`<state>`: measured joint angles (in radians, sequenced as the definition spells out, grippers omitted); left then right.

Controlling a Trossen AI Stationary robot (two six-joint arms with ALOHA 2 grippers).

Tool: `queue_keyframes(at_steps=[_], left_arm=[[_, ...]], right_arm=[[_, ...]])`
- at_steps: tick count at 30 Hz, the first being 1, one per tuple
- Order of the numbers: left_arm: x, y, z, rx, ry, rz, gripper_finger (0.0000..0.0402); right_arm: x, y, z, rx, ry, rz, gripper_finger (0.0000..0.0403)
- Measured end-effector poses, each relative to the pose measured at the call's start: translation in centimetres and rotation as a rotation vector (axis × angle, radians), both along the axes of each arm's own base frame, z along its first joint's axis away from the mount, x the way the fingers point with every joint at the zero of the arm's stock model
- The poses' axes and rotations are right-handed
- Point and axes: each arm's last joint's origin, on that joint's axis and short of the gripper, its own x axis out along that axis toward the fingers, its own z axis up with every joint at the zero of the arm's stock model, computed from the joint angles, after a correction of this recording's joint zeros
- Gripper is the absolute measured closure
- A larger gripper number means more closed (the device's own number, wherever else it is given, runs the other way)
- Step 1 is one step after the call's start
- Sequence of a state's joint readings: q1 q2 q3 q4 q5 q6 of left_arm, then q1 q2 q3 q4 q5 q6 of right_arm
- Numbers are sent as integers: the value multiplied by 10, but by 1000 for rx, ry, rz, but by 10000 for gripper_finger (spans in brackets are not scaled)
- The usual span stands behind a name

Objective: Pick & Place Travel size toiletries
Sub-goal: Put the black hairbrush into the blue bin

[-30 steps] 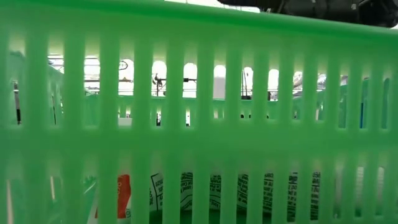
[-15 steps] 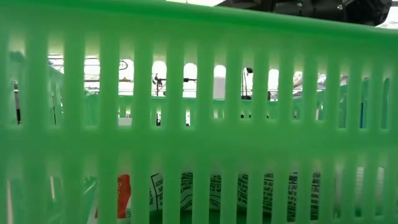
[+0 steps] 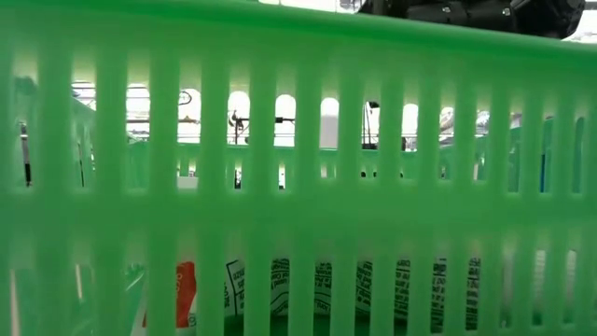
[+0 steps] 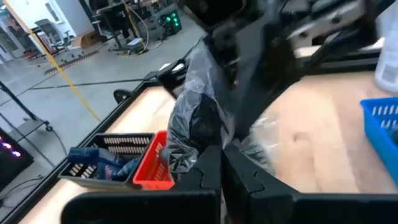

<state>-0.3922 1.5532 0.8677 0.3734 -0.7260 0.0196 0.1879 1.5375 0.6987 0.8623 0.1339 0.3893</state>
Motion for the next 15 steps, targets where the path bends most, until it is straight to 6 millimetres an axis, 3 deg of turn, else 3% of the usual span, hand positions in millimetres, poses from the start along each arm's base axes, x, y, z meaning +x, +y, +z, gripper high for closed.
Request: queue_keyframes(at_steps=[2, 9, 12, 15], left_arm=[[0, -1, 1, -7, -8, -11, 401], [2, -4, 5, -93, -55, -100, 387], [2, -5, 6, -153, -87, -92, 350], [3, -7, 11, -242, -149, -88, 289]], right_arm=[[0, 0, 0, -20, 1, 0, 379], [0, 1, -1, -44, 6, 16, 373], [-2, 1, -2, -75, 32, 22, 380], [-6, 1, 2, -102, 57, 46, 380]])
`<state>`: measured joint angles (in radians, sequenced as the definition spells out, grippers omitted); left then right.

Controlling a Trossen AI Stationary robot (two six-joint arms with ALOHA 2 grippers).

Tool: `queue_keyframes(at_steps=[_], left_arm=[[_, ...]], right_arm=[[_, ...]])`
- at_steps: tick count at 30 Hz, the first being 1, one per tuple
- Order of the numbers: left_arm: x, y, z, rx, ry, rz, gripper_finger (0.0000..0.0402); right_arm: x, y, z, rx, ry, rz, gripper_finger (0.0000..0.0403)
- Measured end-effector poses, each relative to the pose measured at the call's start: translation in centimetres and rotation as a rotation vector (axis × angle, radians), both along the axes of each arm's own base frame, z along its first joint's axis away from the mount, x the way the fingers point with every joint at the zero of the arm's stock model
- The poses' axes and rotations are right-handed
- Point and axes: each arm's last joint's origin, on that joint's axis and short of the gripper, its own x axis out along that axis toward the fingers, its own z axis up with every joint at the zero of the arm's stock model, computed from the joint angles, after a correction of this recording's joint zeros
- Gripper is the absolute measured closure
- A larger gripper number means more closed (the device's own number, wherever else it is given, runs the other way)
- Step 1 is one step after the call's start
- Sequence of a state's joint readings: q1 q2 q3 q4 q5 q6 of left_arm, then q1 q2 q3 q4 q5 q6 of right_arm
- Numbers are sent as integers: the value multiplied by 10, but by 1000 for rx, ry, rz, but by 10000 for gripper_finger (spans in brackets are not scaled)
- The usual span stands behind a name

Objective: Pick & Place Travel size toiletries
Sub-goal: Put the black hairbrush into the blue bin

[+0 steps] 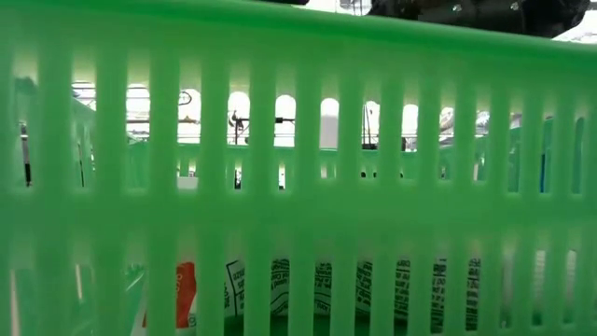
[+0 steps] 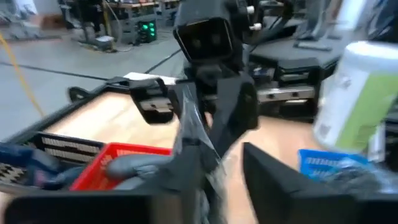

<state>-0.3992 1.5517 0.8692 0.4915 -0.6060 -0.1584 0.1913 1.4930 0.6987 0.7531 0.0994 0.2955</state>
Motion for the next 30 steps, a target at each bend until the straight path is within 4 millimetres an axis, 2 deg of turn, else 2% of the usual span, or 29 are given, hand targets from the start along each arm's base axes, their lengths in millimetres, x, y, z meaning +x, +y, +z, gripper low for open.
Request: queue_keyframes(at_steps=[3, 7, 13, 17, 23, 26, 30], left_arm=[[-1, -4, 1, -28, -12, -43, 217], [-9, -8, 11, 39, -13, -82, 137], [-22, -3, 23, 67, 18, -5, 72], [-26, 2, 24, 31, 35, 43, 58], [-24, 8, 21, -4, 55, 73, 69], [-23, 13, 19, -51, 58, 99, 79], [-22, 16, 19, -75, 50, 113, 93]], right_arm=[[-8, 0, 10, -27, 15, 13, 380], [-26, 9, 27, -83, 18, 107, 380], [-62, 38, 50, -148, 12, 289, 380], [-87, 64, 55, -186, 16, 446, 380], [-111, 103, 50, -207, 36, 619, 380], [-117, 116, 37, -282, 95, 593, 380], [-122, 126, 15, -437, 165, 447, 380]])
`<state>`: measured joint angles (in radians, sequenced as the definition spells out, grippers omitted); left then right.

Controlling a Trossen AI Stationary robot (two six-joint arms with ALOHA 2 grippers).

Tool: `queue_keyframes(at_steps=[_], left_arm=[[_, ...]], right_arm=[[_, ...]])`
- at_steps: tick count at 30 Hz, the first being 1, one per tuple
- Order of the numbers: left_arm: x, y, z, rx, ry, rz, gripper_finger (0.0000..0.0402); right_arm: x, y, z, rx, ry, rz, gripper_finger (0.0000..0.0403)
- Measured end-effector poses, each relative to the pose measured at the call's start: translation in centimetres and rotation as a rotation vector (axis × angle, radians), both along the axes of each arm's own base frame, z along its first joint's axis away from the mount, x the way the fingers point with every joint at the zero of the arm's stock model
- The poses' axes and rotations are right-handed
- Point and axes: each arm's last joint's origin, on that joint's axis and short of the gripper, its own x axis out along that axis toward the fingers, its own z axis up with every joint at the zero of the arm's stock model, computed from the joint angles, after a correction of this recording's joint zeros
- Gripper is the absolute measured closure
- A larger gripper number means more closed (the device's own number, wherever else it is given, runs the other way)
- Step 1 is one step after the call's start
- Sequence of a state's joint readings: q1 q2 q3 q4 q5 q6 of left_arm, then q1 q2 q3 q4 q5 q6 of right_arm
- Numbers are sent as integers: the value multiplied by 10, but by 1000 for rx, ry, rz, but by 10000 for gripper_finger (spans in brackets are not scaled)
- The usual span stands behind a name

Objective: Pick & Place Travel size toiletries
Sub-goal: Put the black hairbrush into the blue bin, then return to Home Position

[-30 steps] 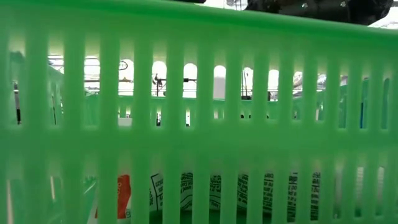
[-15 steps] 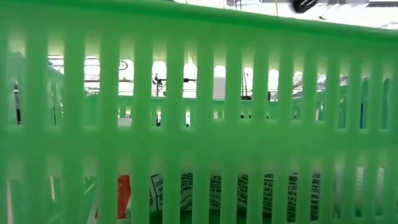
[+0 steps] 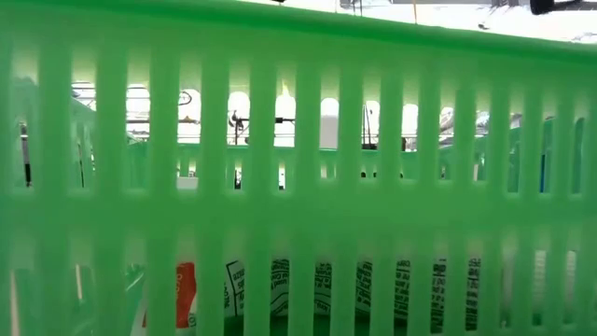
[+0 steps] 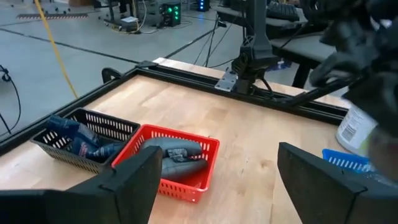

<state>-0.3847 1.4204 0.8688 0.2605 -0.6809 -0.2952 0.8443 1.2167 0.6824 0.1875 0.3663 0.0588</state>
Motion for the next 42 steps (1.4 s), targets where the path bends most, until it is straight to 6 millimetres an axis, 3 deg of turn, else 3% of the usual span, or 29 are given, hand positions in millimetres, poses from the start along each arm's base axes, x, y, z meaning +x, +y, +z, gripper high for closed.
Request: queue_keyframes(at_steps=[9, 16, 23, 30, 38, 42], left_arm=[[0, 0, 0, -50, -15, 12, 113], [0, 0, 0, -50, -14, 12, 115], [0, 1, -1, -45, -10, 12, 121], [0, 1, -1, -43, -9, 11, 115], [-1, 0, -3, 35, 46, -27, 113], [-6, -1, -4, 53, 102, -105, 121]], right_arm=[[-3, 17, -42, -41, 129, -68, 375], [-2, 19, -46, 58, 184, -131, 271], [-1, 22, -41, 114, 179, -79, 178], [-6, 21, -11, 249, 107, 76, 145], [-34, -8, 51, 449, -44, 237, 143], [-51, -27, 74, 464, -144, 336, 143]])
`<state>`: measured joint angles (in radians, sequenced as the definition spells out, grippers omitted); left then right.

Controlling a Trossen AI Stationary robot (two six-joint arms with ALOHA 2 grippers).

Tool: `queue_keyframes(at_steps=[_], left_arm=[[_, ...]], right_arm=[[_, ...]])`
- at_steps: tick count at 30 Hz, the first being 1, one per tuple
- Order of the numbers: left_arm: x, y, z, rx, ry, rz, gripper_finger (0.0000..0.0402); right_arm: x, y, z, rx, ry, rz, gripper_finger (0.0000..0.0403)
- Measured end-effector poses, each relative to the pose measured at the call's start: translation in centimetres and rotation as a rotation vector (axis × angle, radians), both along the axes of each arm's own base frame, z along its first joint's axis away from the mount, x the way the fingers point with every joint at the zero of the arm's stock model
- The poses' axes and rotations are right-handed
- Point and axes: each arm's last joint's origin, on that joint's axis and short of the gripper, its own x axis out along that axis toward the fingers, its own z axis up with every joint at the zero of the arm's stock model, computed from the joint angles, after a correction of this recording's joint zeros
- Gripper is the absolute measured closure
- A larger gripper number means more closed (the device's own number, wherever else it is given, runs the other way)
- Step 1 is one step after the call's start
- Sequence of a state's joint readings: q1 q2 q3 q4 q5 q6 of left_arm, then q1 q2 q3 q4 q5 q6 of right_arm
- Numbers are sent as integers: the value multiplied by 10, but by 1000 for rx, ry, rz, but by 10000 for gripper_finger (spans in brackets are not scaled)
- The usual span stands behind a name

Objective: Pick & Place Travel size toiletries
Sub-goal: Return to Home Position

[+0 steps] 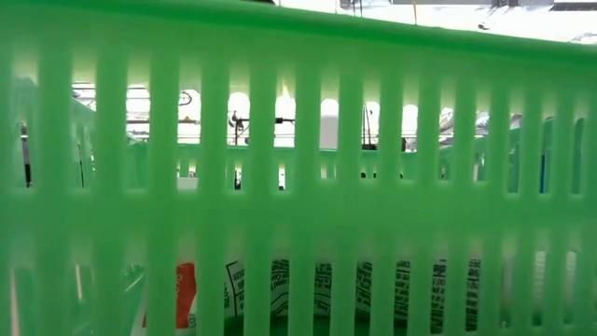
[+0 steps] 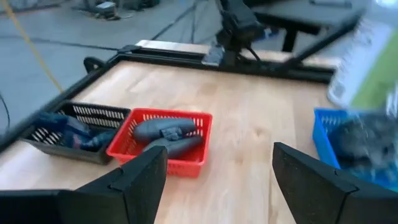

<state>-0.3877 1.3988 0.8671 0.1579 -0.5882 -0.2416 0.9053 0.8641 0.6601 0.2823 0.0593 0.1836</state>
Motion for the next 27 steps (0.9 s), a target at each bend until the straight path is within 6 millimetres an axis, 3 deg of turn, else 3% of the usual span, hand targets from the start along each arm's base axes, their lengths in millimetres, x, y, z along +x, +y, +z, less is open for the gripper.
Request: queue_keyframes(at_steps=[5, 10, 12, 15, 18, 23, 27], left_arm=[[-38, -2, 28, 169, 64, -145, 127], [-72, 2, 48, 142, 63, -196, 122], [-85, 6, 48, 154, 92, -225, 118], [-97, 17, 30, 108, 85, -235, 113], [-108, 29, -1, 57, 17, -300, 110], [-131, 48, -47, -27, -161, -308, 118], [-146, 57, -70, -44, -274, -353, 127]], right_arm=[[-20, -24, 6, -47, 20, 10, 142], [-36, -46, 0, -125, 49, 7, 142], [-39, -50, -2, -126, 24, 9, 142], [-45, -58, -6, -135, -22, 9, 142], [-52, -66, -16, -121, -44, 11, 142], [-55, -74, -43, -39, -68, -49, 142], [-56, -80, -63, 21, -81, -87, 142]])
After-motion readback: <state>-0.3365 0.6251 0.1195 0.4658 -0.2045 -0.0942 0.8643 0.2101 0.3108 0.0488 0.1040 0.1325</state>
